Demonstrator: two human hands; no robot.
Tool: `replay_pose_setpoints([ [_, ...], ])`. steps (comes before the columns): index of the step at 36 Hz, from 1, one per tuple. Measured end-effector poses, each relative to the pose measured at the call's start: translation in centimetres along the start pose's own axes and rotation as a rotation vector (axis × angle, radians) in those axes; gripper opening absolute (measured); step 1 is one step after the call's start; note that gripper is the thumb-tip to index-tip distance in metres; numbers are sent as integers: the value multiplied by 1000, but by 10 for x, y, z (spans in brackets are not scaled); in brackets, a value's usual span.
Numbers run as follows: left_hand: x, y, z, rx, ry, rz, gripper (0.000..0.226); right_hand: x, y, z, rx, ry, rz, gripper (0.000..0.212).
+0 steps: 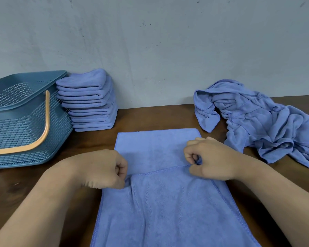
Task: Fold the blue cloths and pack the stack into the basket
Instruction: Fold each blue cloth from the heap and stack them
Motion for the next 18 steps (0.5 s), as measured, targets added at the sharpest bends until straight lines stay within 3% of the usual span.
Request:
replay_pose_setpoints([
  [6, 1, 0, 0, -10, -3, -12, 6, 2, -3, 0, -64, -27, -78, 11],
  [11, 3, -1, 0, -23, 11, 39, 21, 3, -3, 1, -82, -14, -104, 13],
  [18, -3, 3, 0, 27, 62, 23, 9, 9, -10, 2, -176, -13, -474, 12],
])
Point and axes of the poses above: each hand's wrist, its own z-axis away from the middle knuckle, its own y-axis out of the palm, x = y × z, the point moved 3 cm from there along -z, towards the middle knuckle, and after that the axes turned 14 degrees about -y, right-handed, at the moved point
